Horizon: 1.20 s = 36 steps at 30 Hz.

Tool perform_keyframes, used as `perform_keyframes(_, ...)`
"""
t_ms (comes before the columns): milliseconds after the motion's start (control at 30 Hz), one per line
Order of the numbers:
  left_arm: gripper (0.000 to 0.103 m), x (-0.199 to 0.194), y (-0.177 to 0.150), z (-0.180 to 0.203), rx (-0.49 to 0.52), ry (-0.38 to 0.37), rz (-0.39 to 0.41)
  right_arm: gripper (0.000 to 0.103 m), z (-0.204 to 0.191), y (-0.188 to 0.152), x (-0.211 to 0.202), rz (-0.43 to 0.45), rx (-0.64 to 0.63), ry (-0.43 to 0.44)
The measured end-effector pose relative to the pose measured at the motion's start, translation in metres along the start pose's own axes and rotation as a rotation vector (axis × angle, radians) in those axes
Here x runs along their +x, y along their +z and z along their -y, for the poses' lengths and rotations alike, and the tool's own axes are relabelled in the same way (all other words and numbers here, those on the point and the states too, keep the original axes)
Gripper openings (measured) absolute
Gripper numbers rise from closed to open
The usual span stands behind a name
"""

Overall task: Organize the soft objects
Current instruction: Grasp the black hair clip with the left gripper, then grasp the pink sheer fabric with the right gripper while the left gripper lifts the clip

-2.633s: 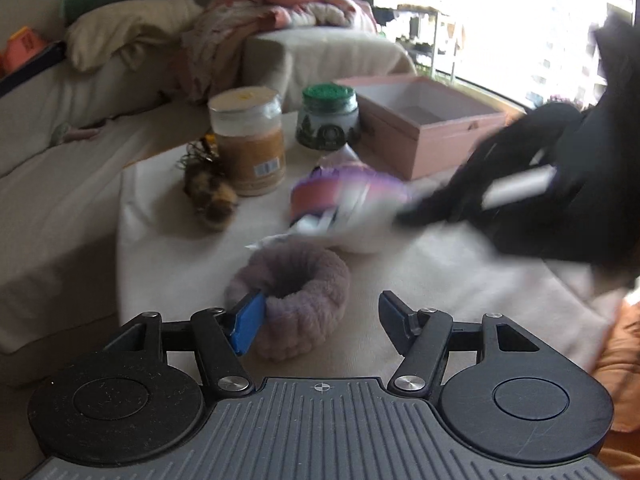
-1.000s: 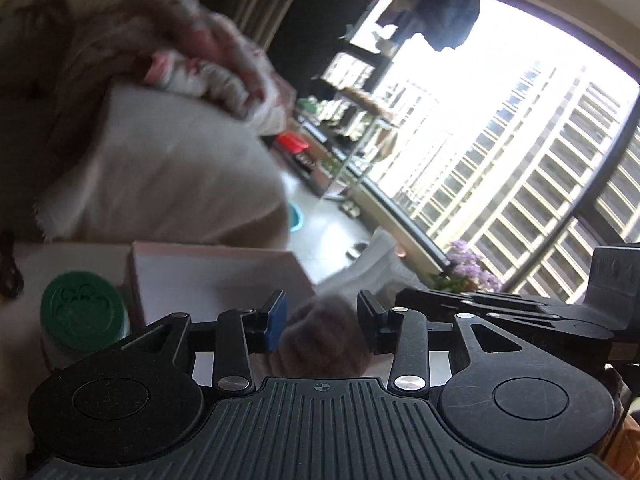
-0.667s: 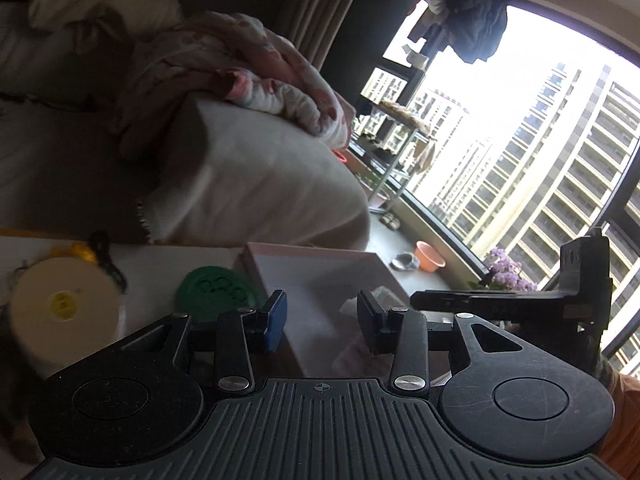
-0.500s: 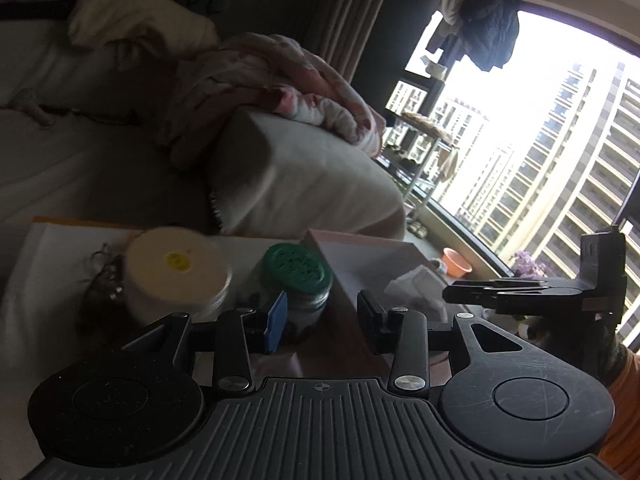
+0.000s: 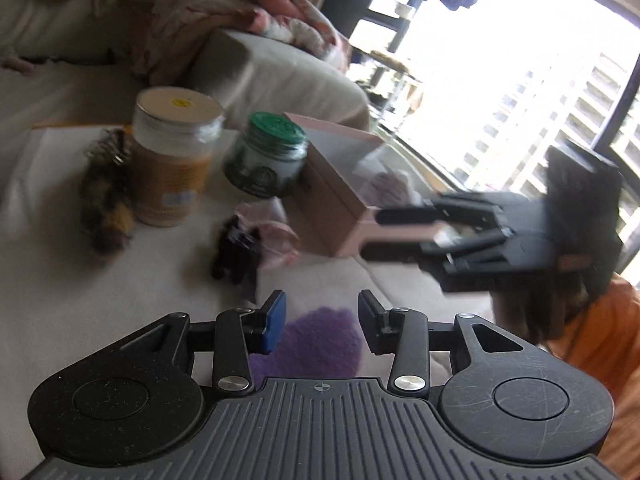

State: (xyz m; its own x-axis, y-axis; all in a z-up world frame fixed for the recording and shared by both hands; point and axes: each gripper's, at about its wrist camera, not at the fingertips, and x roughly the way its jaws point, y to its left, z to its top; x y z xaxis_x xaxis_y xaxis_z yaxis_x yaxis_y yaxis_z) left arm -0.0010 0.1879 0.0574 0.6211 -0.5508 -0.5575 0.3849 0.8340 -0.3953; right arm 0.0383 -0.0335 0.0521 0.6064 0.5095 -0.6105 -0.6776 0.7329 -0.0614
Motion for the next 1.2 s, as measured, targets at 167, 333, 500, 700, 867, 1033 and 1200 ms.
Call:
perform_keyframes(167, 0.044, 0.005, 0.014, -0.012, 0.014, 0.23, 0.095, 0.051, -0.006, -0.016, 0.003, 0.0, 0.003, -0.044)
perform_keyframes(333, 0.044, 0.029, 0.028, -0.001, 0.078, 0.183, 0.063, 0.052, -0.007, -0.034, -0.001, 0.0, -0.001, -0.095)
perform_keyframes(500, 0.043, 0.072, 0.037, 0.008, 0.197, 0.309, -0.022, 0.052, -0.001, -0.048, -0.003, -0.021, 0.051, -0.084)
perform_keyframes(700, 0.043, 0.093, 0.034, 0.003, 0.209, 0.324, -0.104, 0.053, 0.002, -0.062, -0.003, -0.026, 0.063, -0.089)
perform_keyframes(867, 0.041, 0.091, 0.032, 0.0, 0.219, 0.333, -0.106, 0.053, 0.002, -0.065, -0.003, -0.022, 0.084, -0.089)
perform_keyframes(1033, 0.039, 0.078, 0.026, -0.003, 0.197, 0.307, -0.069, 0.053, -0.007, -0.05, -0.004, 0.012, 0.03, -0.105)
perform_keyframes(1200, 0.038, 0.047, 0.017, -0.014, 0.122, 0.295, 0.004, 0.053, -0.024, -0.016, 0.01, 0.03, -0.081, -0.117)
